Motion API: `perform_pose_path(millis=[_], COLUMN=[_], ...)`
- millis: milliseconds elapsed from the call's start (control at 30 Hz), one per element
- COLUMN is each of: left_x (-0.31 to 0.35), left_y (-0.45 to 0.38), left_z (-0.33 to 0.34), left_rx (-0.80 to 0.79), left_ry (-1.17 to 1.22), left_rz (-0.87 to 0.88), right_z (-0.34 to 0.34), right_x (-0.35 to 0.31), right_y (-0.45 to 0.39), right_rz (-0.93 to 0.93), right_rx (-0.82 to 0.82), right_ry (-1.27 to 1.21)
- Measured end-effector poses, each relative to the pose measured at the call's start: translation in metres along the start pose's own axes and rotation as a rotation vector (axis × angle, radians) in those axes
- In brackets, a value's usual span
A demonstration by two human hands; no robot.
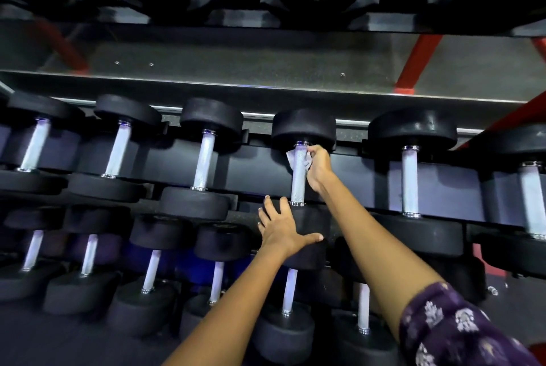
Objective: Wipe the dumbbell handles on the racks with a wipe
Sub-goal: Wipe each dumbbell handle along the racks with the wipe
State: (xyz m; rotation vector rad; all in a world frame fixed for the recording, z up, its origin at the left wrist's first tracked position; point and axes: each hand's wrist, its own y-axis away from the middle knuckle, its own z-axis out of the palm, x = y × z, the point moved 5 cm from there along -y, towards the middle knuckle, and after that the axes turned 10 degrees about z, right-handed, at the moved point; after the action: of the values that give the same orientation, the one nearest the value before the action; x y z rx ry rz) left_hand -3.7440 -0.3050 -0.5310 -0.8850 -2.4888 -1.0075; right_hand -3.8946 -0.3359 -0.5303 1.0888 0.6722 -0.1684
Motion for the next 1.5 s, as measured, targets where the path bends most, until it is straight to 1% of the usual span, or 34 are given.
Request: perform_pose_path(millis=[100,167,200,233,300,367,433,500,567,633,700,733,767,800,833,867,933,1000,1133,1200,1300,1367,1500], left_x=[0.0,0.0,0.0,0.0,0.001,0.0,0.0,-0.001,-0.001,-0.001,-0.001,-0.001,-0.001,-0.001,-0.001,-0.001,0.0,0.0,0.0,0.0,-0.001,-0.001,-0.001], left_y=[0.0,-0.001,-0.001,-0.001,-0.002,-0.001,0.0,0.001,0.0,0.0,0.0,0.0,0.0,-0.001,-0.001,-0.001,0.0,0.0,-0.002,-0.001,-0.002,-0.002,-0.001], left_z=[0.001,0.001,0.001,0.001,-0.001,-0.001,-0.002,-0.001,-0.002,-0.002,-0.002,-0.002,-0.001,-0.002,-0.001,-0.001,0.0,-0.001,-0.002,-0.001,0.0,-0.001,-0.002], left_rx=[0.002,0.006,0.004,0.003,0.003,0.0,0.008,0.005,0.007,0.009,0.012,0.012,0.012,0.015,0.016,0.018,0.022,0.026,0.027,0.027,0.026,0.028,0.046], left_ry=[-0.006,-0.008,-0.008,-0.007,-0.002,0.016,0.018,0.024,0.026,0.035,0.033,0.031,0.03,0.026,0.024,0.023,0.023,0.02,0.024,0.026,0.022,0.022,0.026], left_rz=[0.003,0.003,0.004,0.005,0.003,0.0,0.003,0.0,0.002,0.004,0.004,0.004,0.004,0.004,0.004,0.003,0.005,0.006,0.003,0.002,-0.001,0.0,0.002], right_z=[-0.008,-0.016,-0.017,-0.015,-0.008,-0.005,-0.009,-0.014,-0.023,-0.035,-0.043,-0.043,-0.046,-0.048,-0.047,-0.042,-0.031,-0.024,-0.015,-0.017,-0.019,-0.013,-0.003], right_x=[0.011,0.013,0.009,0.004,-0.003,0.004,0.016,0.025,0.026,0.03,0.035,0.036,0.035,0.032,0.028,0.025,0.02,0.01,-0.001,0.014,0.027,0.016,-0.003], right_y=[-0.01,-0.016,-0.015,-0.012,-0.009,-0.006,-0.005,0.003,0.006,0.004,0.002,0.003,0.003,0.004,0.008,0.012,0.017,0.016,0.014,0.019,0.024,0.023,0.021], right_rz=[0.012,0.066,0.097,0.116,0.149,0.165,0.222,0.264,0.251,0.262,0.216,0.15,0.048,-0.079,-0.21,-0.319,-0.456,-0.528,-0.562,-0.51,-0.512,-0.482,-0.501], right_rx=[-0.038,-0.088,-0.107,-0.133,-0.222,-0.282,-0.324,-0.342,-0.29,-0.228,-0.205,-0.175,-0.107,0.002,0.115,0.181,0.21,0.253,0.327,0.268,0.196,0.168,0.209], right_ry=[0.06,0.104,0.082,0.028,-0.187,-0.276,-0.207,-0.008,0.212,0.325,0.375,0.418,0.5,0.621,0.772,0.909,1.058,1.055,0.985,0.943,1.1,1.086,1.13])
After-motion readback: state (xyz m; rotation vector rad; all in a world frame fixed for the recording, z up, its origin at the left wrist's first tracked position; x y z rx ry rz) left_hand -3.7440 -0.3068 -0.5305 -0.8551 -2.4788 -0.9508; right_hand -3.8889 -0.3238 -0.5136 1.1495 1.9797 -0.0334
